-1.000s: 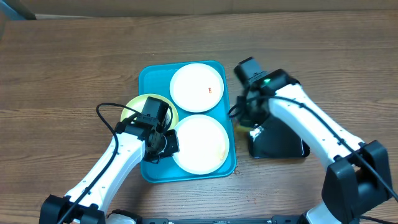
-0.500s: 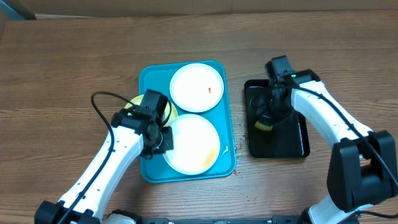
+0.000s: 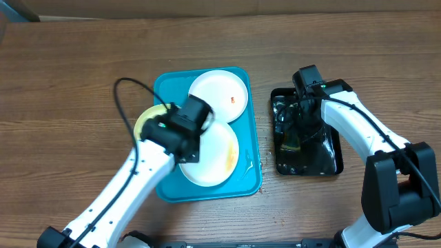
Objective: Clean dirty plates on tray and stack at the side
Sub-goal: 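Lift the cleaned white plate off the blue tray with left gripper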
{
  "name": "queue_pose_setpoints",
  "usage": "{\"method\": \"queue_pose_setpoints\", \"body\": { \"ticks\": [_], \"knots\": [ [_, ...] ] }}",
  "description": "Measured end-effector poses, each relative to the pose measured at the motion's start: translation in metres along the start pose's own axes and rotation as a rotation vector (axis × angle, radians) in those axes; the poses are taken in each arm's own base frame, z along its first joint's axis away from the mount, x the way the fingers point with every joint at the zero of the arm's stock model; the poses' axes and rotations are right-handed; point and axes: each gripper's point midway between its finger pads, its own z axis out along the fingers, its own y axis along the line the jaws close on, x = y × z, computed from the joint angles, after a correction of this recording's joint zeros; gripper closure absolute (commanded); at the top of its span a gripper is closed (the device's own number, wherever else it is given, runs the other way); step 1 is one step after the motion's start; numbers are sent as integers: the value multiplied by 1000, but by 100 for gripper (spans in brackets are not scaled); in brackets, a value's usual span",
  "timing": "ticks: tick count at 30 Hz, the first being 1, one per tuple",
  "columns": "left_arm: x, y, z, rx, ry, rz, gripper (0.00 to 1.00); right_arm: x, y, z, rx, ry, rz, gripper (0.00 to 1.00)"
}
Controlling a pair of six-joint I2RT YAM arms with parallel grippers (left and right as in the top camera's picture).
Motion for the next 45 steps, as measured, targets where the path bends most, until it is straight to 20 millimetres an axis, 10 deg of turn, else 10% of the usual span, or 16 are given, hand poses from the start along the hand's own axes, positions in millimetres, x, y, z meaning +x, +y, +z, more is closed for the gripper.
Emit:
{"method": "queue_pose_setpoints", "body": {
  "ticks": [45],
  "knots": [
    [-40, -35, -98, -528, -662, 473, 96, -5, 3, 0, -13, -18, -3, 8]
  ]
}}
